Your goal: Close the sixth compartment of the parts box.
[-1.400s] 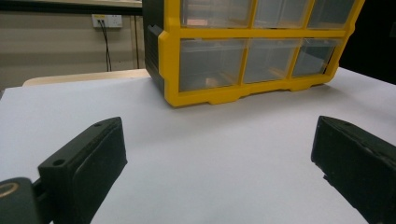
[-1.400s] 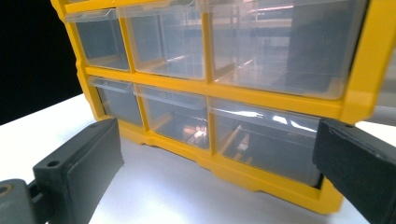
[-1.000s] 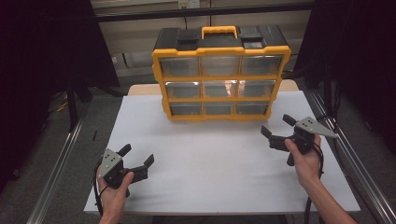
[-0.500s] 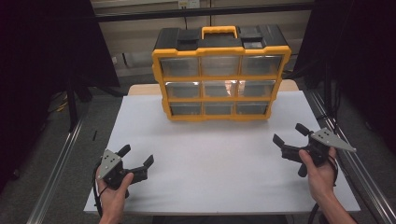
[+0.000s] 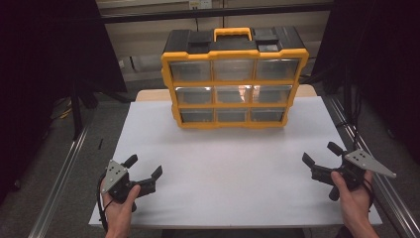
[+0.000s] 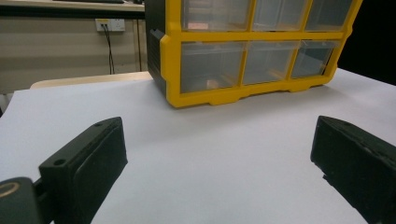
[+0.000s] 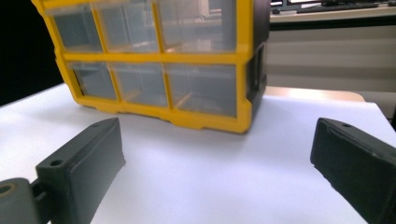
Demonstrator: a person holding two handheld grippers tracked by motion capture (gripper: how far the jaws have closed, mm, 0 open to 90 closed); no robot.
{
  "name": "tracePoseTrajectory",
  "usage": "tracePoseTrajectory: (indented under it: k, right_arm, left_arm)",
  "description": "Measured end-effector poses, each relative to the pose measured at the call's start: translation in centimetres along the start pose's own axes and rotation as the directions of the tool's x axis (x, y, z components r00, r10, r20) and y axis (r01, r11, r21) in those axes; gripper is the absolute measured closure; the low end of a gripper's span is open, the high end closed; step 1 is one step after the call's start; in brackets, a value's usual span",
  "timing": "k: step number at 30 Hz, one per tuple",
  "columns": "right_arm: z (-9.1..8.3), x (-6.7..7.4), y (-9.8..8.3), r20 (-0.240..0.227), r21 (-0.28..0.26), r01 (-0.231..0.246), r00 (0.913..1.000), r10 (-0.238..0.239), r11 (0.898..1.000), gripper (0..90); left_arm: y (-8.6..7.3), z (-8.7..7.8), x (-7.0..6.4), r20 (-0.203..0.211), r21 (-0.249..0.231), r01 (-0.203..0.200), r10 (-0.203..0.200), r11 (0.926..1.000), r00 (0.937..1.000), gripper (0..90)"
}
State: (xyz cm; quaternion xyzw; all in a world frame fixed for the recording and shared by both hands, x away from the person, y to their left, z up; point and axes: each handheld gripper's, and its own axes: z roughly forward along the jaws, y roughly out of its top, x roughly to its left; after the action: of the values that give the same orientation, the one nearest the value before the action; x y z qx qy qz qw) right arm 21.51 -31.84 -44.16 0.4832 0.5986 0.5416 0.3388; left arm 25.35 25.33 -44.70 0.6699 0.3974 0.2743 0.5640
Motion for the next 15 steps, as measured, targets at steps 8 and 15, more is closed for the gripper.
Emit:
tracePoseTrajectory:
  k: [8, 15]
  right_arm:
    - [-1.3, -0.4, -1.3, 0.01, 0.032, 0.02, 0.9997, -0.02, 0.999, 1.6]
    - [-1.7, -0.3, -1.7, 0.002, 0.039, 0.058, 0.9983, -0.058, 0.998, 1.4]
  left_arm:
    - [0.0, -0.3, -0.1, -0.002, 0.002, -0.011, 0.011, 0.9999, 0.9999, 3.6]
    - [0.1, -0.4, 0.1, 0.002, -0.009, -0.006, 0.007, 0.9999, 1.0, 3.1]
